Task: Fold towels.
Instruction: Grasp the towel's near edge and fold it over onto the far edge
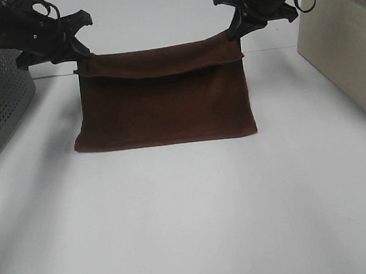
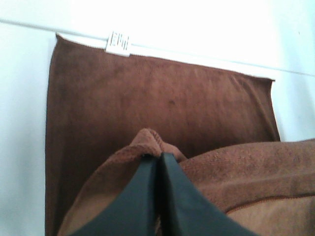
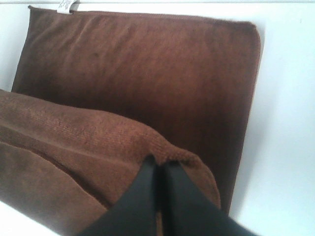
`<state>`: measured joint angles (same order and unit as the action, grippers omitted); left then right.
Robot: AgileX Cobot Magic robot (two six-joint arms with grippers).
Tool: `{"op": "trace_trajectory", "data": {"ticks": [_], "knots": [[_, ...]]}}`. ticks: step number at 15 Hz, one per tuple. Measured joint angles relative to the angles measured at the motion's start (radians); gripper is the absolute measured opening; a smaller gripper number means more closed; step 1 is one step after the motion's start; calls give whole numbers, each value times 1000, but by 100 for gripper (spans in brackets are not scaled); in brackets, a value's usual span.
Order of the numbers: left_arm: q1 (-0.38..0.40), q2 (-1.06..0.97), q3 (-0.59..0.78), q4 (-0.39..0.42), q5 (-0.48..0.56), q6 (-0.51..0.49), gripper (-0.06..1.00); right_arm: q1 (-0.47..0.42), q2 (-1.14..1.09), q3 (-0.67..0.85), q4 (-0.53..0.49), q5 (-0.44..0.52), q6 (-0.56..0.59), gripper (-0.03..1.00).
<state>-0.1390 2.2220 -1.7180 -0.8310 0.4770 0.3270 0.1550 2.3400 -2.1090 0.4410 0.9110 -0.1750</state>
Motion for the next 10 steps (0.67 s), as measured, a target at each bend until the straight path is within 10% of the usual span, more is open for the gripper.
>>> {"op": "trace_trajectory", "data": {"ticks": [10], "knots": [[0, 285, -248, -8, -158, 0, 11, -7, 222, -140, 4, -225, -62, 2]]}}
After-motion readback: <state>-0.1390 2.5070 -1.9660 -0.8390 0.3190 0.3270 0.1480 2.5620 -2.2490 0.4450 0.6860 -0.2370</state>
